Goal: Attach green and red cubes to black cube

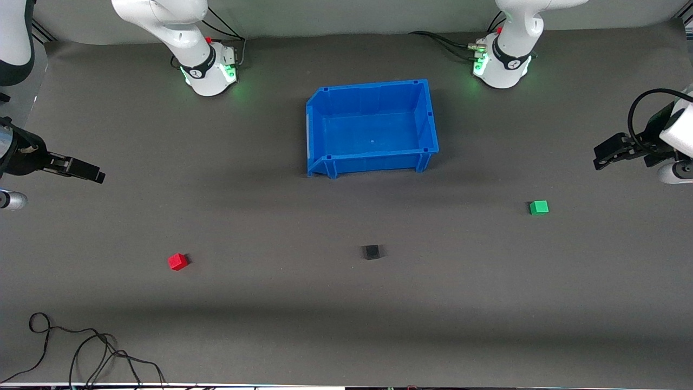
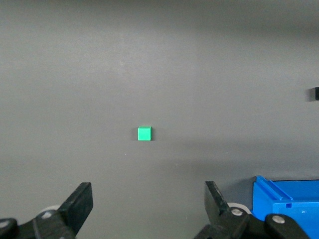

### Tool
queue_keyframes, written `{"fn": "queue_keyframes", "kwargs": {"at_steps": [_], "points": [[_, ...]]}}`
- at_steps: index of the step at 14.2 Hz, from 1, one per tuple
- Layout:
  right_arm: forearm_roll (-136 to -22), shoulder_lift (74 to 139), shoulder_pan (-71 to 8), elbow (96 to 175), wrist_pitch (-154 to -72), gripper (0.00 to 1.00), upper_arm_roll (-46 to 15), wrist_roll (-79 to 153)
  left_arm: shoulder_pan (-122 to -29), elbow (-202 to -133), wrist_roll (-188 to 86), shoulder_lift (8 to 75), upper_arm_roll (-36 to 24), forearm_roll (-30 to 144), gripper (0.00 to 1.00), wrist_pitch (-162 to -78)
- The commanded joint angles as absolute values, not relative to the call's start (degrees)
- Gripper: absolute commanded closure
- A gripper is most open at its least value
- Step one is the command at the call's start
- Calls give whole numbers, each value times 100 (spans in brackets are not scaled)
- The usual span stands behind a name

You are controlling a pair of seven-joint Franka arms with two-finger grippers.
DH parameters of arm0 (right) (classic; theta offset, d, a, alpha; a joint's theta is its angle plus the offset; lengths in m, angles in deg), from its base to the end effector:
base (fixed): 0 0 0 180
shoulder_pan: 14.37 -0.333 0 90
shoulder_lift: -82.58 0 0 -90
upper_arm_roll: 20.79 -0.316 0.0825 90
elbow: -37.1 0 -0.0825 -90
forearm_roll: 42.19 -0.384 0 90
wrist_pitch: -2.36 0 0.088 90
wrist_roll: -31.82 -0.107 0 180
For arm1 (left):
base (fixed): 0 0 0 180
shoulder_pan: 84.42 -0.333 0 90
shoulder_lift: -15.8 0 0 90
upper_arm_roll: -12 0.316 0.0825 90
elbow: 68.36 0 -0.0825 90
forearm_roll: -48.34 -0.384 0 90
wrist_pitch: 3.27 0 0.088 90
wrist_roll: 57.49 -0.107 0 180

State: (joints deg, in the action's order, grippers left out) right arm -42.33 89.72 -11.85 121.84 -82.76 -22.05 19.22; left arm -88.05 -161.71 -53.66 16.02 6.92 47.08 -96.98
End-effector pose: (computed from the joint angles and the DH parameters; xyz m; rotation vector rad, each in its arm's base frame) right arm 0.5823 -0.0133 0.5896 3.1068 -0.3775 -0.1847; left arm 0.5602 -0.0119 0.6004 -3.1195 -0.0626 -0.0054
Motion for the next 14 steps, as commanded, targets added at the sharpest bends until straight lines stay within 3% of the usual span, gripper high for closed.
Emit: {"fn": "queue_keyframes", "kwargs": {"at_steps": [1,14], "points": [[-4175,9049,-1243,12059,-8219,0,-2211,1996,-8776,-16293,-5459,1483,708,4729,0,-9679],[-4175,9189,-1234,12077,-8193,0,-2220,2101,-9163,-16424,-5197,1852,769,4545,0,-9415]]}}
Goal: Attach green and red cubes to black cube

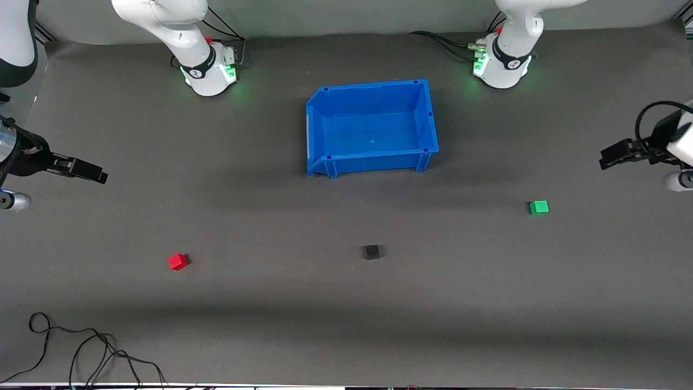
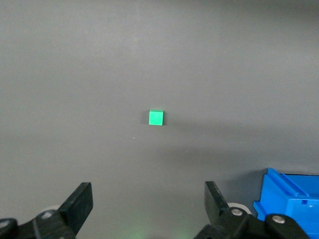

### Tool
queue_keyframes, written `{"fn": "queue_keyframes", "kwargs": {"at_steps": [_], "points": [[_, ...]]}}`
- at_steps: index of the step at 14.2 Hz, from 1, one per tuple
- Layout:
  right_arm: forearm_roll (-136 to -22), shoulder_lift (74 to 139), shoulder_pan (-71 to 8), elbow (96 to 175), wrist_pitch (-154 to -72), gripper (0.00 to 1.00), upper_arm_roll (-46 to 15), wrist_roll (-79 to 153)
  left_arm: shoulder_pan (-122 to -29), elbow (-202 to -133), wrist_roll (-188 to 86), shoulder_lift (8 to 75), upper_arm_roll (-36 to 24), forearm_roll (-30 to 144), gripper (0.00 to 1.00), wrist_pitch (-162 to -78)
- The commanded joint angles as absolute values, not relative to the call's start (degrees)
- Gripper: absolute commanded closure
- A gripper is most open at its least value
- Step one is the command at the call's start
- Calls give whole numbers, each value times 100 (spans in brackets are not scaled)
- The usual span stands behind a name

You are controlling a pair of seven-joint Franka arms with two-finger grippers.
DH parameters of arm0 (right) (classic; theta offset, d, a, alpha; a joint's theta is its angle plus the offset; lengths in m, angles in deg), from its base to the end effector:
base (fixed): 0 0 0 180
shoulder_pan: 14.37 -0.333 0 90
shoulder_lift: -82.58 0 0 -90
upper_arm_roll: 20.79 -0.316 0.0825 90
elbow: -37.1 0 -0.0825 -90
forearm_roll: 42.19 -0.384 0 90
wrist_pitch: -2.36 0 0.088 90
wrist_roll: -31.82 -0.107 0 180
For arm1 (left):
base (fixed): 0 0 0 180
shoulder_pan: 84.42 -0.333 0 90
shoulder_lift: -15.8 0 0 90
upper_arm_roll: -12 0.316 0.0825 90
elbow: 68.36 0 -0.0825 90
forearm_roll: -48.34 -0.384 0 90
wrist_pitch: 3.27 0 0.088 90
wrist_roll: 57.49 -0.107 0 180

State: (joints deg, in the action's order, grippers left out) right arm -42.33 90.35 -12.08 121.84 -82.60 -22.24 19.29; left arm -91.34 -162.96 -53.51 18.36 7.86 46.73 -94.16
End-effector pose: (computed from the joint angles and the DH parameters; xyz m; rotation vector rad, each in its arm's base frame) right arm 0.5848 -0.0093 0.5829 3.1060 -0.3640 -0.2061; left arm 0.5627 0.0311 0.5631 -3.1058 -0.1802 0.1698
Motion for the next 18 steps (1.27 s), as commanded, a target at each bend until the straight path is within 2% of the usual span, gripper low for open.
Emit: {"fn": "queue_keyframes", "kwargs": {"at_steps": [1,4,8,16,18], "points": [[-4183,9294,-1234,12068,-8228,0,-2220,2275,-9259,-16451,-4978,1939,760,4544,0,-9450],[-4175,9715,-1208,12077,-8587,0,-2220,2444,-9435,-16573,-4634,2185,760,4544,0,-9616],[-4166,10357,-1226,12068,-9089,0,-2211,2620,-9558,-17846,-4072,2142,769,4527,1,-11204],[-4236,11411,-1120,12068,-10029,0,-2211,3621,-9541,-19147,-1597,2353,769,4272,0,-13183],[-4227,11675,-1094,12068,-10336,0,-2211,3989,-9497,-19351,-797,2607,769,4228,0,-13684]]}}
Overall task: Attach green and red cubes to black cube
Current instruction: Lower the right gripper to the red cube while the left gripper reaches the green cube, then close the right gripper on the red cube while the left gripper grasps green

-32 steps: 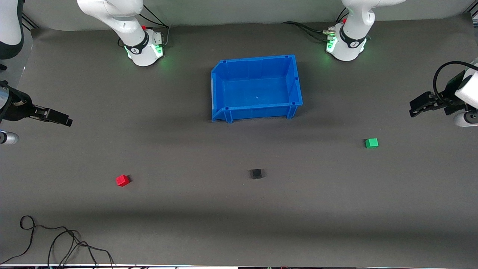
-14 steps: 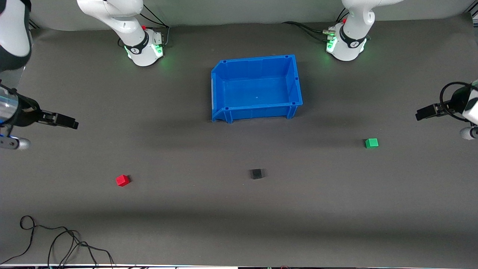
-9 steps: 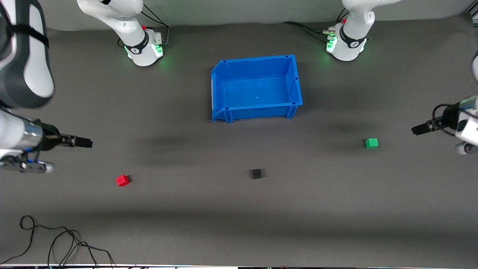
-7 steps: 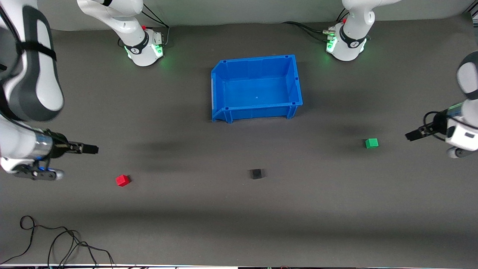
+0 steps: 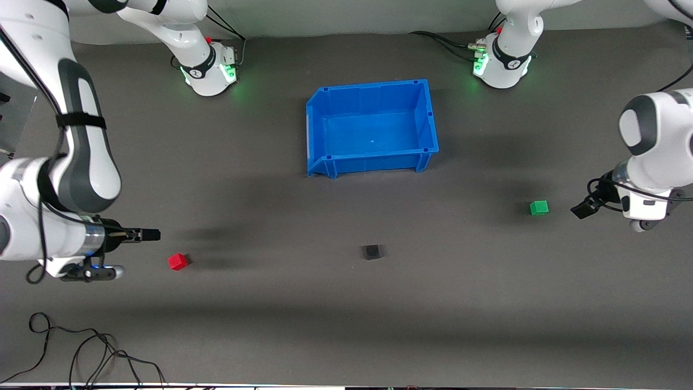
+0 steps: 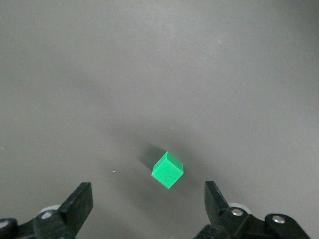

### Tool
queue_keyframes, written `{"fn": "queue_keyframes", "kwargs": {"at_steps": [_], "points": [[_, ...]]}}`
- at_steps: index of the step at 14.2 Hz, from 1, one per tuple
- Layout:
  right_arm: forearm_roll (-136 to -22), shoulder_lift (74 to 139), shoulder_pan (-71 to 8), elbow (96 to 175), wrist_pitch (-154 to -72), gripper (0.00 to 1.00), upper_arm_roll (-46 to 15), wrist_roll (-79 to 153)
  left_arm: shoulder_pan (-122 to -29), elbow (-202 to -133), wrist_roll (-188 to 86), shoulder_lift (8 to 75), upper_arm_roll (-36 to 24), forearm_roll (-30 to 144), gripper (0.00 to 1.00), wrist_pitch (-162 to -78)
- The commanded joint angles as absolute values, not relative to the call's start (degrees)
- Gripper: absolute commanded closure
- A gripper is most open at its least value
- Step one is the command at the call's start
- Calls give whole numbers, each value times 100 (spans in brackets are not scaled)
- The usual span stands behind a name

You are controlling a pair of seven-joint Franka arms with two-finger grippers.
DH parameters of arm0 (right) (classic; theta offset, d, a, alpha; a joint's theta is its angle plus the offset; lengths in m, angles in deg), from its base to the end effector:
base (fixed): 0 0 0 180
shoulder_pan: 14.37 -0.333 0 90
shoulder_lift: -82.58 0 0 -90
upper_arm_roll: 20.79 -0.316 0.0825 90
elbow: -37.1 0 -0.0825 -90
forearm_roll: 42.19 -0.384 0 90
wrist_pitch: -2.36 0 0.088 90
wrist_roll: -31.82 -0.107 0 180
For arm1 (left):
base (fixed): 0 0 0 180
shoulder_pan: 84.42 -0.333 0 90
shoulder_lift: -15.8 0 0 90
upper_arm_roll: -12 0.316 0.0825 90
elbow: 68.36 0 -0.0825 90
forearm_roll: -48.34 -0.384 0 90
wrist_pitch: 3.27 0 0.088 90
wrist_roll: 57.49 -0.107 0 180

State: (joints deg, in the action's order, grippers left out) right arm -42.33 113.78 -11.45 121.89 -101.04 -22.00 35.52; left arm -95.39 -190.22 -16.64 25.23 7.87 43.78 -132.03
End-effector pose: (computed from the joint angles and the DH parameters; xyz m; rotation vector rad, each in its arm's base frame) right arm 0.6778 -0.0222 0.3429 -3.0987 -0.0497 0.3403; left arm 0.5551 0.0694 0.3293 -2.8491 -1.1743 0.0419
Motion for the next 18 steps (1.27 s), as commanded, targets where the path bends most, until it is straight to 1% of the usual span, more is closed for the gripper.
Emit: {"fn": "queue_keyframes", "kwargs": {"at_steps": [1,4,7,10,12,15,16,18], "points": [[-4227,11807,-1085,12077,-10555,0,-2211,4209,-9514,-19404,-349,2817,769,4228,0,-13843],[-4201,12168,-1111,12103,-11232,0,-2211,4509,-9550,-19326,645,3354,760,4228,0,-14117],[-4140,12344,-1190,12357,-11838,0,-2220,4545,-9567,-19062,1771,3854,751,4298,7,-14284],[-4139,12432,-1173,12744,-12656,0,-2220,5018,-9594,-19087,2002,3935,751,4631,10,-14398],[-4148,12520,-1173,12806,-12859,0,-2220,5028,-9515,-19105,2317,3961,751,4641,14,-14399],[-4148,12651,-1173,12815,-13105,0,-2220,5019,-9497,-19140,2380,4023,743,4650,18,-14434],[-4148,12696,-1182,12824,-13202,0,-2220,5019,-9497,-19149,2407,4058,751,4650,23,-14434],[-4148,12748,-1182,12833,-13308,0,-2220,5019,-9444,-19132,2748,4102,751,4615,37,-14434]]}}
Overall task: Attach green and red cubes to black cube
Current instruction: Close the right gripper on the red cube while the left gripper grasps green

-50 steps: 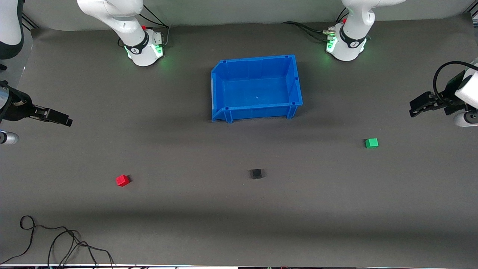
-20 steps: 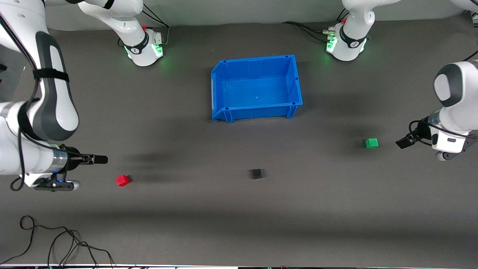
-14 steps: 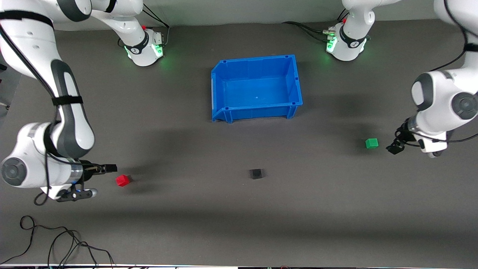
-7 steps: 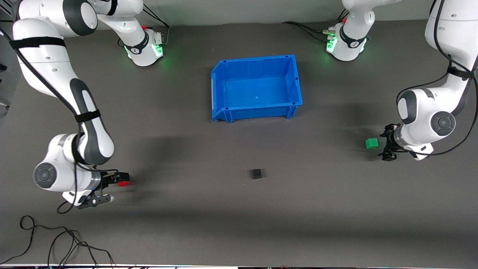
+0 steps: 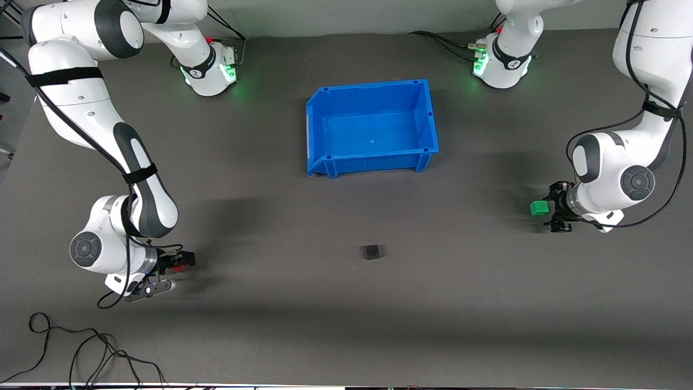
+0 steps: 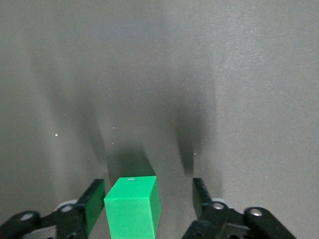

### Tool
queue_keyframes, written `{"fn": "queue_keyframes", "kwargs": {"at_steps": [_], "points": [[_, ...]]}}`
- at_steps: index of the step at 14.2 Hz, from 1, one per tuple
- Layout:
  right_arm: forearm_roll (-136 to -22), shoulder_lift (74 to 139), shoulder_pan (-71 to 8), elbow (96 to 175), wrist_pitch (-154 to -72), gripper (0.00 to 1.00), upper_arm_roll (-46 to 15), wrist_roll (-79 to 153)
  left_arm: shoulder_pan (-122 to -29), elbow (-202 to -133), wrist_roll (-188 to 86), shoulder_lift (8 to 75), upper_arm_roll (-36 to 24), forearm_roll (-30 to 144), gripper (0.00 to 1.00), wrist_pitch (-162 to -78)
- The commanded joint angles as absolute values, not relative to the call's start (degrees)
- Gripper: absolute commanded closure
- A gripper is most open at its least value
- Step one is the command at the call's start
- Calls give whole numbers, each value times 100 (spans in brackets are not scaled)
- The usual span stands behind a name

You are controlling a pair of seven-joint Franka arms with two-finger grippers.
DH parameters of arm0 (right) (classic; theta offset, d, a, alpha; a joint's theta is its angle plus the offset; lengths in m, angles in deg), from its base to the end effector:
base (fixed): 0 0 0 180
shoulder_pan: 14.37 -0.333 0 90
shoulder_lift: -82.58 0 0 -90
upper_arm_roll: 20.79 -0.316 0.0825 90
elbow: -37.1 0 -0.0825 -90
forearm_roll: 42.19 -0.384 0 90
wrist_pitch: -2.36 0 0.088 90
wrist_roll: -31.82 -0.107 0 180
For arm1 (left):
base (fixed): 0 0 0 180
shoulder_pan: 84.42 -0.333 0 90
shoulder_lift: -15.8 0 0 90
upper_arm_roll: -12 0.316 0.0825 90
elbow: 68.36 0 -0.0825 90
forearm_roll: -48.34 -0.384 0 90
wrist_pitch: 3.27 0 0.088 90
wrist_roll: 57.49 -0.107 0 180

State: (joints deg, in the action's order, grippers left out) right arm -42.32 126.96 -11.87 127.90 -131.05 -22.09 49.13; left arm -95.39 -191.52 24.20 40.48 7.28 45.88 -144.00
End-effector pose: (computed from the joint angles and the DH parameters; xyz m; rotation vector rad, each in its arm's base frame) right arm 0.6937 -0.0165 0.1774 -3.0899 -0.4250 0.0429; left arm 0.5522 0.0596 0.1883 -2.2411 -2.0990 0.1576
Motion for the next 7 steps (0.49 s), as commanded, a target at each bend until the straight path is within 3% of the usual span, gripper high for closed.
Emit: {"fn": "queue_keyframes", "kwargs": {"at_steps": [1,4,5,7], "points": [[-4148,12757,-1182,12824,-13317,0,-2220,5019,-9418,-19140,2793,4120,751,4588,43,-14434],[-4166,12766,-1182,12815,-13317,0,-2220,4976,-9295,-19105,2837,4120,760,4579,57,-14425],[-4166,12766,-1190,12815,-13317,1,-2220,4967,-9312,-19088,2838,4094,752,4579,78,-14416],[-4201,12758,-1190,12824,-13317,6,-2220,4958,-9286,-19079,2829,4067,760,4579,94,-14399]]}}
